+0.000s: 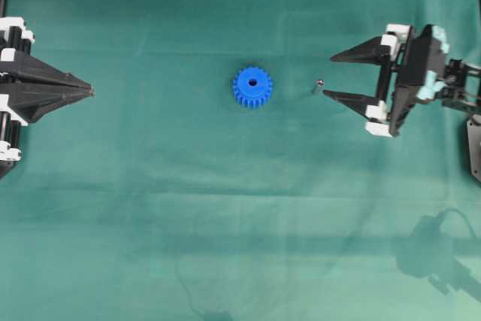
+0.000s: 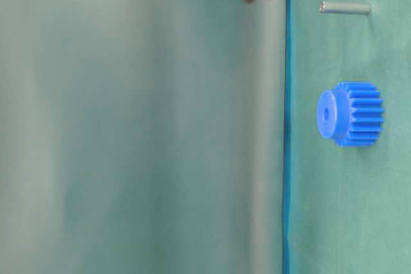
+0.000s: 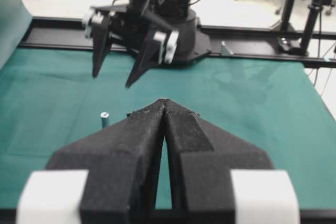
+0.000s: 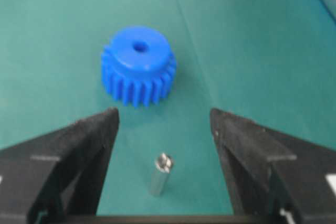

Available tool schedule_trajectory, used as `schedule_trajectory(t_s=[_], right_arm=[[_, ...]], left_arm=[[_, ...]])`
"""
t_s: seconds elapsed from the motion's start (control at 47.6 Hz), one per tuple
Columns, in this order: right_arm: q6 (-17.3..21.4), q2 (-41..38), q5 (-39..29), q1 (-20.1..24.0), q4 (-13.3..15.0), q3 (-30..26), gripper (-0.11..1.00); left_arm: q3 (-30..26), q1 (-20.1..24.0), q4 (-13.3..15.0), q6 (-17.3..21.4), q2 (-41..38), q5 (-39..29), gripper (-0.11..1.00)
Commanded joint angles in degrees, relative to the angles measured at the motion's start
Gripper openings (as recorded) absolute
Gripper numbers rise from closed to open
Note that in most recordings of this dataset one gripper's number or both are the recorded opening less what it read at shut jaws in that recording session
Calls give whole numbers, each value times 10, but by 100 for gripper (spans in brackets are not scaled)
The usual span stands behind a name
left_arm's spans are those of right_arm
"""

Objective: Insert the shaft placed at a random location into the center hole of the small gear at another random location.
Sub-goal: 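Move the right gripper left toward the silver shaft, then close the right gripper on the silver shaft and lift it upright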

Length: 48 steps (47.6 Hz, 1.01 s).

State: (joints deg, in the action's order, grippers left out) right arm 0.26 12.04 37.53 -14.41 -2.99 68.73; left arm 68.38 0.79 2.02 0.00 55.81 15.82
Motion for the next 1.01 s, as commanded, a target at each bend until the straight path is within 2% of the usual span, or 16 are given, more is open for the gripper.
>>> schedule_trajectory(t_s=[0.0, 0.231, 0.525, 0.63, 0.756, 0.798, 0.988], right_arm=[[1, -39, 35, -5, -5, -11, 71], [1, -110, 50, -6, -5, -27, 71], [1, -132, 55, -7, -6, -33, 67], [1, -132, 54, -8, -4, -34, 55], [1, -132, 52, -7, -5, -32, 21], [1, -132, 52, -7, -4, -32, 13], [1, -132, 51, -7, -5, -33, 14]], left_arm=[[-4, 4, 1, -1, -4, 5, 0], [-2, 8, 1, -1, -3, 4, 0], [5, 11, 1, -9, 0, 1, 0], [5, 10, 2, -9, 0, -1, 0], [6, 11, 1, -9, 0, 0, 0], [6, 10, 1, -9, 0, -1, 0], [6, 11, 1, -9, 0, -5, 0]])
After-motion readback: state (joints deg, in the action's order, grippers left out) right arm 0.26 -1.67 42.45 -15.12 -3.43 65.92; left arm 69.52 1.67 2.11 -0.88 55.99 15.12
